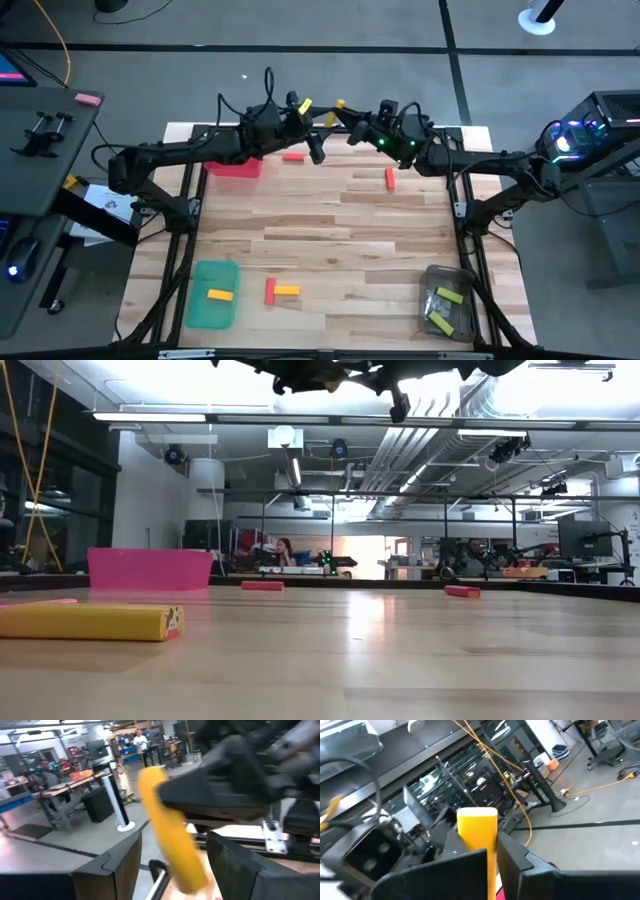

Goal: Sort blocks
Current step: Put the right yellow block into the green bin

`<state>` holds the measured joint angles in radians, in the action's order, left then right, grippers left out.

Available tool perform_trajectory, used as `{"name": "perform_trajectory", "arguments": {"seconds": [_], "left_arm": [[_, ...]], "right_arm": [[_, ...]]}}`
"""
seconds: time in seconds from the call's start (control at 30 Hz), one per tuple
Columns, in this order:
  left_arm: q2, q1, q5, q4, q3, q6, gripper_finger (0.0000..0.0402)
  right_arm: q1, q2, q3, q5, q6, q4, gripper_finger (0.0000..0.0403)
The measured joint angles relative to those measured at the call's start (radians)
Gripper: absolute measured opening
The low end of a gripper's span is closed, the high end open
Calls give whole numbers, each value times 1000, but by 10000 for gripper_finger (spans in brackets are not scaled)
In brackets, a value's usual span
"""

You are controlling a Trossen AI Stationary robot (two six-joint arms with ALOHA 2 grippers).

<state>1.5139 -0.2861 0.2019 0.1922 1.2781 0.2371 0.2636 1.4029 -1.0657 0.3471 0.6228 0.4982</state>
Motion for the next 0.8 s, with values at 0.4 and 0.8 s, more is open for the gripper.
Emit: {"name": "perform_trajectory", "arguments": {"seconds": [0.4,0.8], "left_arm": [[27,-9,64,13,0,1,143],[24,-17,71,-15,0,-17,23]], "right_arm": [[-29,20,0,-14,-3,27,0],[-22,20,0,-7,-2,-40,44]]}}
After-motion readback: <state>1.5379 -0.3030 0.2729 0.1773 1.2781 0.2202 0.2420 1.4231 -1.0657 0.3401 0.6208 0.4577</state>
